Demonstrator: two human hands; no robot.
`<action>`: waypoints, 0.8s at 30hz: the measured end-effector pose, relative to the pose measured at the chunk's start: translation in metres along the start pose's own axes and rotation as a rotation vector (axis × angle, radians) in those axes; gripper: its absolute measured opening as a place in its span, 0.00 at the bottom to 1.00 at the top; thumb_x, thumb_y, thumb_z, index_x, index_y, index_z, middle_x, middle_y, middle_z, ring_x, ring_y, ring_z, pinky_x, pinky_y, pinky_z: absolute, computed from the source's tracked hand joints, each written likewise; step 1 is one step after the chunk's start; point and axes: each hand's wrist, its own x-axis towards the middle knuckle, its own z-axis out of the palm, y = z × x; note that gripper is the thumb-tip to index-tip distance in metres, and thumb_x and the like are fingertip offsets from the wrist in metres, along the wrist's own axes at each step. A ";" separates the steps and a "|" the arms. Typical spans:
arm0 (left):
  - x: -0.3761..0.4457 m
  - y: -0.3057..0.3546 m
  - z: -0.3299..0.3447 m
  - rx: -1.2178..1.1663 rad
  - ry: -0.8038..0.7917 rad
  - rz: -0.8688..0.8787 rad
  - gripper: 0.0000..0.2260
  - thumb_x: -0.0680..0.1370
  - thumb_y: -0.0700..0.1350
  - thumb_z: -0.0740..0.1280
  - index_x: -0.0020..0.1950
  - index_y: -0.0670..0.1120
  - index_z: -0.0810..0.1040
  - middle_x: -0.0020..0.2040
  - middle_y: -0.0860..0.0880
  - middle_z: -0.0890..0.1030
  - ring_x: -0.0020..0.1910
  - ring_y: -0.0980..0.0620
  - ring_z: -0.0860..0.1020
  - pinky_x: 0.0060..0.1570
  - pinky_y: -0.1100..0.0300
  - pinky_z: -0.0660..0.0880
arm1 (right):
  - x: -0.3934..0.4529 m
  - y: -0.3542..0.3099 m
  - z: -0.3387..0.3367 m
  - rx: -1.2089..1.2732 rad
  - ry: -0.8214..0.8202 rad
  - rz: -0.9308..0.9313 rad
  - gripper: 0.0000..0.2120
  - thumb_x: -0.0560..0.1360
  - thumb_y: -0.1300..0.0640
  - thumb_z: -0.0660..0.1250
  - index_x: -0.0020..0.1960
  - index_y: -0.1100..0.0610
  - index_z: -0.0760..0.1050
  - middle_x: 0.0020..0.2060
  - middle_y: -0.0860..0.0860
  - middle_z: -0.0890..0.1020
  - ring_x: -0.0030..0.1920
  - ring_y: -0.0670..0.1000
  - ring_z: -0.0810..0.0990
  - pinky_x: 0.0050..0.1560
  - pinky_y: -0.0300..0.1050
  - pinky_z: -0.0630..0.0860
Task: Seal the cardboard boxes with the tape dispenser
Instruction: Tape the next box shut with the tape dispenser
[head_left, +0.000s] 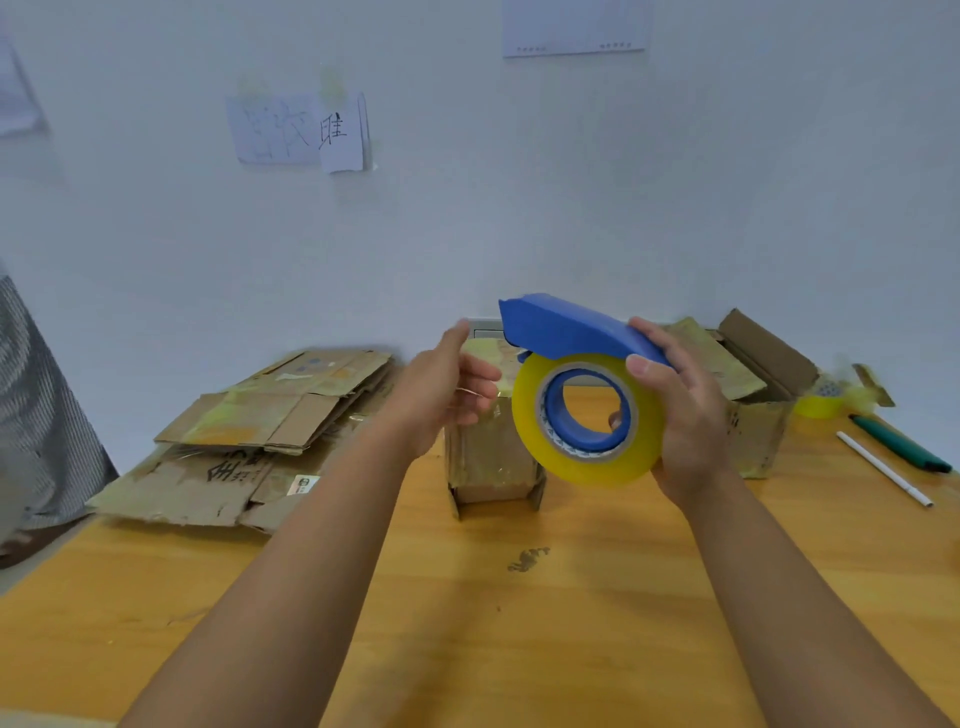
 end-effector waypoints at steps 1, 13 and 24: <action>-0.001 0.003 -0.001 -0.060 -0.086 -0.077 0.29 0.80 0.65 0.57 0.44 0.42 0.84 0.38 0.45 0.83 0.31 0.52 0.78 0.30 0.60 0.74 | 0.000 0.000 0.000 0.020 -0.014 0.008 0.28 0.67 0.42 0.71 0.65 0.47 0.77 0.54 0.44 0.83 0.52 0.50 0.83 0.43 0.41 0.79; 0.000 0.003 -0.013 -0.193 -0.210 -0.150 0.09 0.78 0.46 0.69 0.40 0.46 0.83 0.35 0.49 0.81 0.32 0.55 0.80 0.30 0.62 0.78 | -0.011 0.005 -0.004 -0.041 -0.133 0.009 0.25 0.68 0.43 0.70 0.64 0.46 0.77 0.52 0.40 0.82 0.51 0.52 0.83 0.43 0.42 0.80; -0.008 0.032 -0.012 0.083 -0.048 -0.029 0.04 0.78 0.38 0.67 0.45 0.40 0.80 0.30 0.49 0.76 0.30 0.55 0.77 0.33 0.61 0.78 | -0.011 -0.003 -0.008 -0.189 -0.248 -0.023 0.31 0.65 0.40 0.71 0.68 0.42 0.74 0.59 0.41 0.80 0.60 0.48 0.80 0.54 0.43 0.79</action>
